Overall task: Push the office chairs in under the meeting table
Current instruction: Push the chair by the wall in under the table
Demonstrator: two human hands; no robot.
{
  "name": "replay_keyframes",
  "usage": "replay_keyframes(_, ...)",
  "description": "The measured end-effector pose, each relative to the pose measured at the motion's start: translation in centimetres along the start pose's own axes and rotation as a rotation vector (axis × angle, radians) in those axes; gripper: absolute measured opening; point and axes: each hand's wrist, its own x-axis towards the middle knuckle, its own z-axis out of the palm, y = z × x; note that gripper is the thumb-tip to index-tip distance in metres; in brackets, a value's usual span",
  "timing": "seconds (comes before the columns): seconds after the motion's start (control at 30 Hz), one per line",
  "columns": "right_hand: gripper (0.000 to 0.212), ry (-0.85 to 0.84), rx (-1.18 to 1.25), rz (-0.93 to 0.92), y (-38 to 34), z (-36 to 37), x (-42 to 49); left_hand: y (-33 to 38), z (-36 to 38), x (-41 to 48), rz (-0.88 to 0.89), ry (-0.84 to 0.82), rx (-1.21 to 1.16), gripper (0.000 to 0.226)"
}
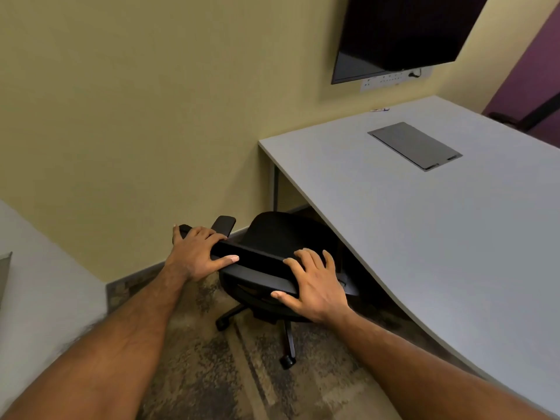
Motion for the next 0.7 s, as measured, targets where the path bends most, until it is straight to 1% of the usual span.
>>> replay_keyframes(0.07, 0.089, -0.103, 0.046, 0.079, 0.5, -0.3, 0.7, 0.4, 0.1, 1.3, 0.017, 0.004, 0.0, 0.104)
replay_keyframes(0.2, 0.097, -0.141, 0.065, 0.123, 1.7, -0.7, 1.7, 1.0, 0.2, 3.5, 0.045, 0.029, -0.006, 0.103)
replay_keyframes(0.5, 0.097, -0.142, 0.074, 0.16, 3.1, -0.7, 3.8, 0.7, -0.1, 7.6, 0.109, 0.026, 0.009, 0.104)
replay_keyframes(0.7, 0.098, -0.178, 0.181, 0.219, 3.2, -0.9, 6.7, -0.7, -0.9, 11.8, 0.15, -0.031, 0.0, 0.105)
